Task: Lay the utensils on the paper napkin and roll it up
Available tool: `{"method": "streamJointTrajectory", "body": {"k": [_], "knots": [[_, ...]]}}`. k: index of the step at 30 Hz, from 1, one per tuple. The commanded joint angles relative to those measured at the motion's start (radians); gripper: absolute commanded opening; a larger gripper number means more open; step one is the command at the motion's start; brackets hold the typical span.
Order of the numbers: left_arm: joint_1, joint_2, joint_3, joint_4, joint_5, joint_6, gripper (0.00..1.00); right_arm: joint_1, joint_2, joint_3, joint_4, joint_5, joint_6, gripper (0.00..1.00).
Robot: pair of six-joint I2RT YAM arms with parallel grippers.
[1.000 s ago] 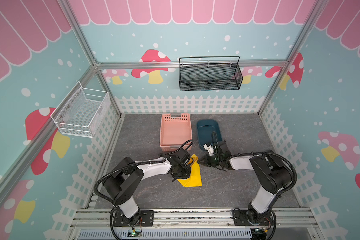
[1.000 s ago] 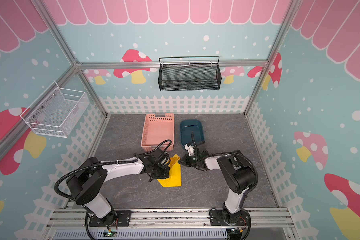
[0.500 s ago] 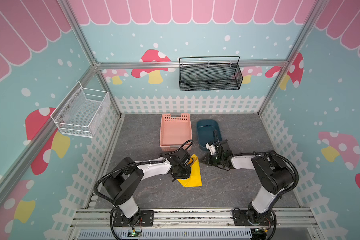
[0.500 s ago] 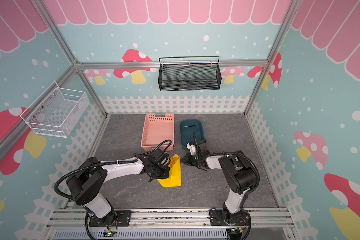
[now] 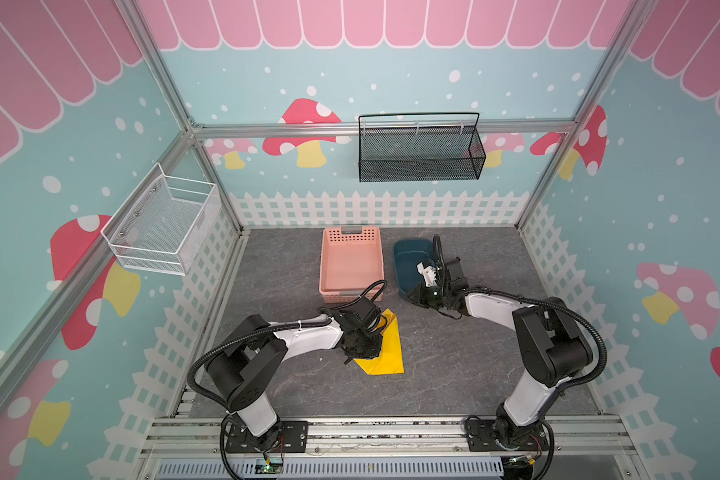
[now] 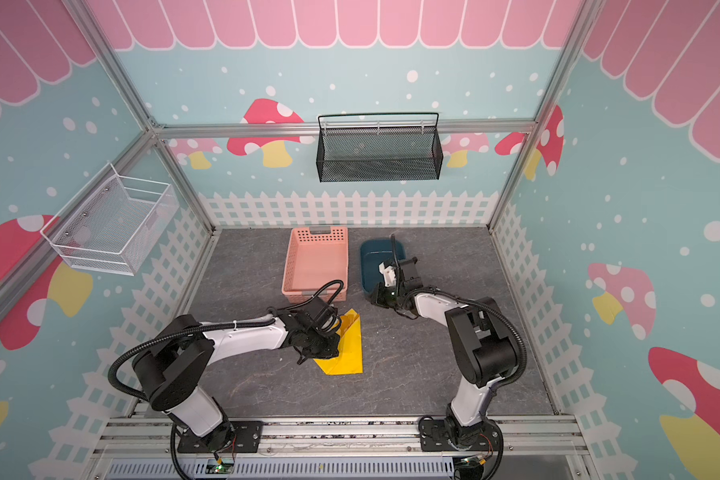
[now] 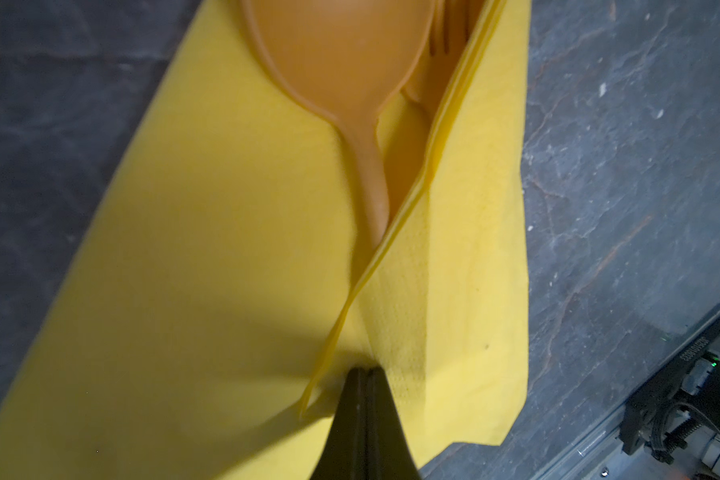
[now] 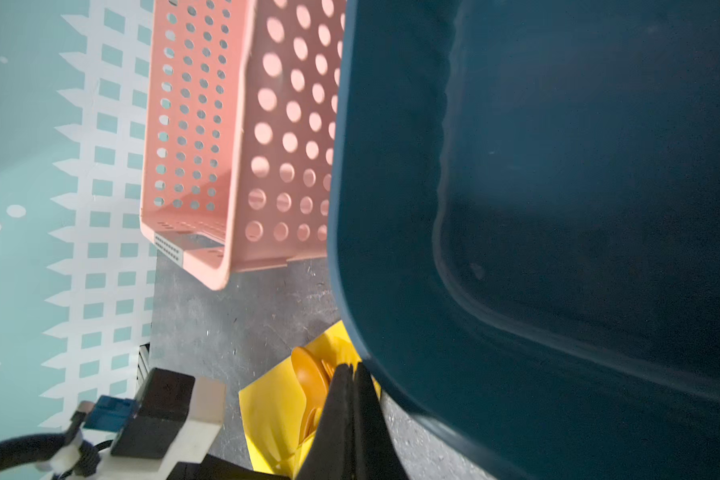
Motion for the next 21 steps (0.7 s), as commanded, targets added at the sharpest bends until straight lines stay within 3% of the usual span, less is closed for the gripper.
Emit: {"method": "streamJointTrajectory", "body": {"k": [1, 12, 21], "knots": [[-0.01, -0.002, -0.033, -0.064, -0.02, 0.011, 0.0, -0.011, 0.043, 0.056, -0.078, 0.05, -0.055, 0.0], [-0.028, -0.004, -0.032, -0.063, -0.019, 0.016, 0.0, -0.023, 0.089, 0.173, -0.146, 0.089, -0.1, 0.0], [-0.054, 0.005, -0.013, -0.063, -0.015, 0.033, 0.0, -0.023, -0.093, 0.035, -0.156, 0.031, -0.075, 0.0]]}}
